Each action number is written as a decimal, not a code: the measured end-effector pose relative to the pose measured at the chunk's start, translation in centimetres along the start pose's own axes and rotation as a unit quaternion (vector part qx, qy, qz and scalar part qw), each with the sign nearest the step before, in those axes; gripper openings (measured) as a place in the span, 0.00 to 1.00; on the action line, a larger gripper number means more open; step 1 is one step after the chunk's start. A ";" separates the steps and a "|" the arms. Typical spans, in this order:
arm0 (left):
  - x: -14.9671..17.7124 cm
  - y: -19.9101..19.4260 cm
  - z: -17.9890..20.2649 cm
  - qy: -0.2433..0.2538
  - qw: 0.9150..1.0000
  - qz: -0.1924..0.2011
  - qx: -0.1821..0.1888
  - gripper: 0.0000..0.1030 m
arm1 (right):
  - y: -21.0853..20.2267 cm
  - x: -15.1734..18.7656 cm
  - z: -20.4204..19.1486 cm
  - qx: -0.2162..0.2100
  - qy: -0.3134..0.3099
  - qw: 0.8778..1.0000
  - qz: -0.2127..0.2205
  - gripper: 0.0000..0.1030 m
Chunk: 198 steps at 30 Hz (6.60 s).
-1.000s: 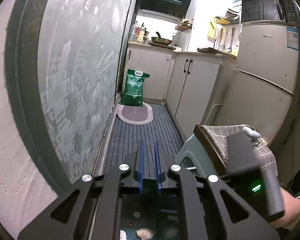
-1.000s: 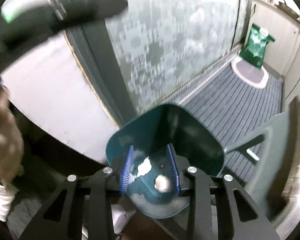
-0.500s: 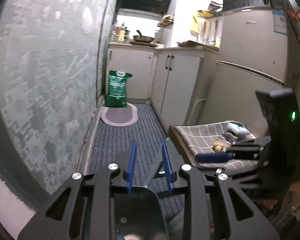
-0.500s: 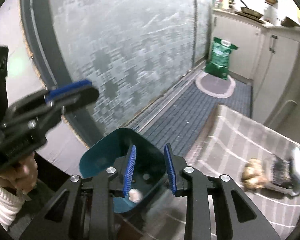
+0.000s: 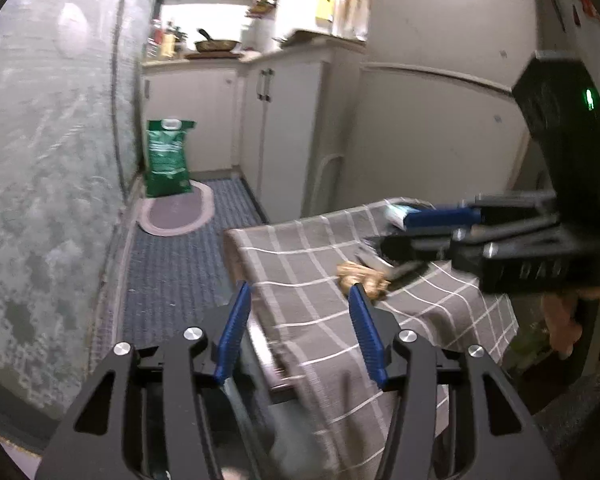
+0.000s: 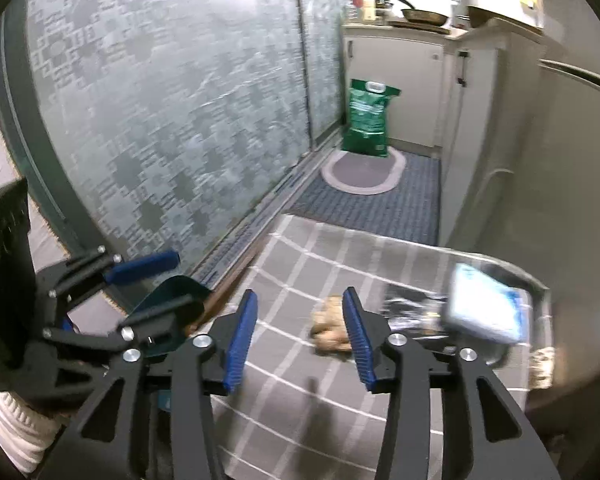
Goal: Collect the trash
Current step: 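Return both grippers from the bin to the cloth-covered stool, then grasp the blue-white wipes pack with the right gripper while the left gripper grasps the ginger root, then carry the ginger and wipes pack over the teal bin and open both grippers, then return both grippers from the bin to the stool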
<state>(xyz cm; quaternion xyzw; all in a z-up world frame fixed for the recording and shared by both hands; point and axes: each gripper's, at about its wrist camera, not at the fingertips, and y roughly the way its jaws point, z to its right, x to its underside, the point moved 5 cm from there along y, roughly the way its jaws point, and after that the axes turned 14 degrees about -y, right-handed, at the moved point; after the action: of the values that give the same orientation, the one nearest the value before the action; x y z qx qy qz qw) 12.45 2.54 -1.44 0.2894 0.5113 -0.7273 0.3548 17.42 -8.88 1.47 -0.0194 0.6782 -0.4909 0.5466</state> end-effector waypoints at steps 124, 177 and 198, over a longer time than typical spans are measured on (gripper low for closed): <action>13.3 1.5 -17.8 -0.063 0.966 -0.206 -0.145 0.49 | 10.5 -6.6 -13.7 -0.096 -0.043 0.994 -0.037 0.70; 1.9 -12.5 -16.4 -0.120 0.986 0.076 -0.089 0.17 | 19.9 5.9 -23.3 -0.138 -0.130 0.959 -0.209 0.81; -1.4 -11.6 -11.2 -0.106 0.984 0.132 -0.047 0.31 | 9.1 -1.8 -17.8 -0.124 -0.109 0.985 -0.046 0.48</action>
<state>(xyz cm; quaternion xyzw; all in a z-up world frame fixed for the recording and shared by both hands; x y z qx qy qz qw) 4.49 16.10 2.50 0.2582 0.4618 -0.6758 0.5133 9.27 8.34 -4.91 -0.1711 0.6685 -0.4226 0.5875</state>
